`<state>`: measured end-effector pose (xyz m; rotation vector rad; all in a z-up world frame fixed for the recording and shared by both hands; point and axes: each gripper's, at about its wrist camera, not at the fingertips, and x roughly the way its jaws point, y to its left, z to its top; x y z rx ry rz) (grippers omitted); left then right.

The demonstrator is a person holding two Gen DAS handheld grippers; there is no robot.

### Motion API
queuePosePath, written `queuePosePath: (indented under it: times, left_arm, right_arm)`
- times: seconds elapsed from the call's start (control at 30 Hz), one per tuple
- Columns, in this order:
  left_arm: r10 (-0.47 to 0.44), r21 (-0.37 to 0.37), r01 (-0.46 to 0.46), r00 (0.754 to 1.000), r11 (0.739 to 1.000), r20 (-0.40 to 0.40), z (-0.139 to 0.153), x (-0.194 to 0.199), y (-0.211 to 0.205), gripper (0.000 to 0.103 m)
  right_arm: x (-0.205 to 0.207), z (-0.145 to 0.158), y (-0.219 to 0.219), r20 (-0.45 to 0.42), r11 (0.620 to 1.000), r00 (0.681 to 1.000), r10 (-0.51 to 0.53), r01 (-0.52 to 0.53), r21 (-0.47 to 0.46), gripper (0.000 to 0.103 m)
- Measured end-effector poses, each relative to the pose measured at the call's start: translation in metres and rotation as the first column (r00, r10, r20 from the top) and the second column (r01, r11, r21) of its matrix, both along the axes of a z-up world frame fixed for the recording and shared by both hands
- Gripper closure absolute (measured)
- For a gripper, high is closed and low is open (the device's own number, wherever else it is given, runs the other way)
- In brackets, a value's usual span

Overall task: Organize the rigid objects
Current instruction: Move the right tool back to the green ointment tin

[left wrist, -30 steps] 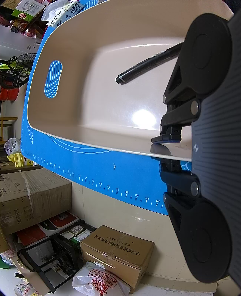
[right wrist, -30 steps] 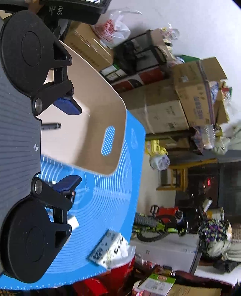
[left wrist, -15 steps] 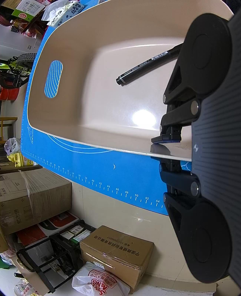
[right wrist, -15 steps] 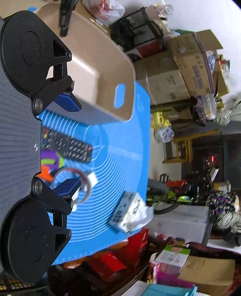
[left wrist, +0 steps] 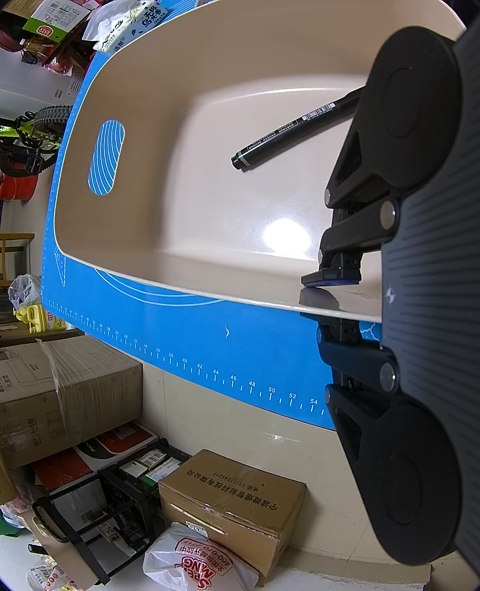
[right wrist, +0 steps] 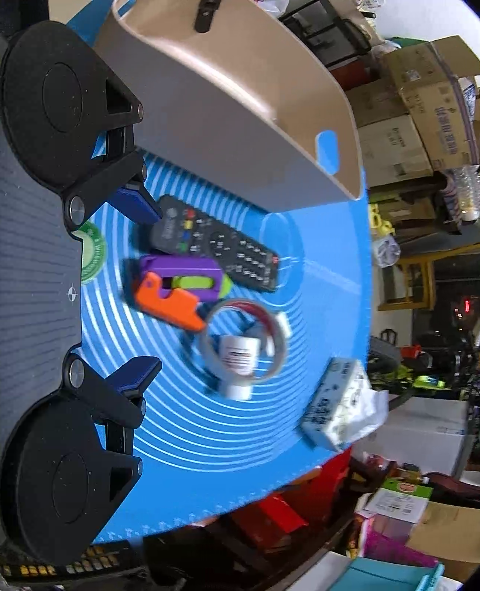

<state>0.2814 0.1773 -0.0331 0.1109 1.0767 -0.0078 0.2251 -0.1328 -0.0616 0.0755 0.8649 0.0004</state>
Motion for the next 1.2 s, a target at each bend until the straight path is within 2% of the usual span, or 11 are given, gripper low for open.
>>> queuePosePath:
  times: [0.53,0.73,1.2]
  left_arm:
    - [0.002,0.000,-0.002,1.000,1.000,0.001,-0.001,-0.001,-0.001,0.091]
    - [0.003,0.000,-0.003,1.000,1.000,0.001,-0.001,-0.001,-0.001,0.091]
    - [0.003,0.002,-0.003,1.000,1.000,0.001,-0.001,0.000,-0.002,0.091]
  right_arm:
    - [0.000,-0.045,0.021,-0.131,0.999,0.991,0.038,-0.035,0.025,0.020]
    - [-0.004,-0.049,0.031,-0.119,0.997,0.991,0.058,-0.063,-0.035,0.019]
    - [-0.007,-0.048,0.031,-0.101,0.997,0.993,0.060,-0.065,-0.048,0.027]
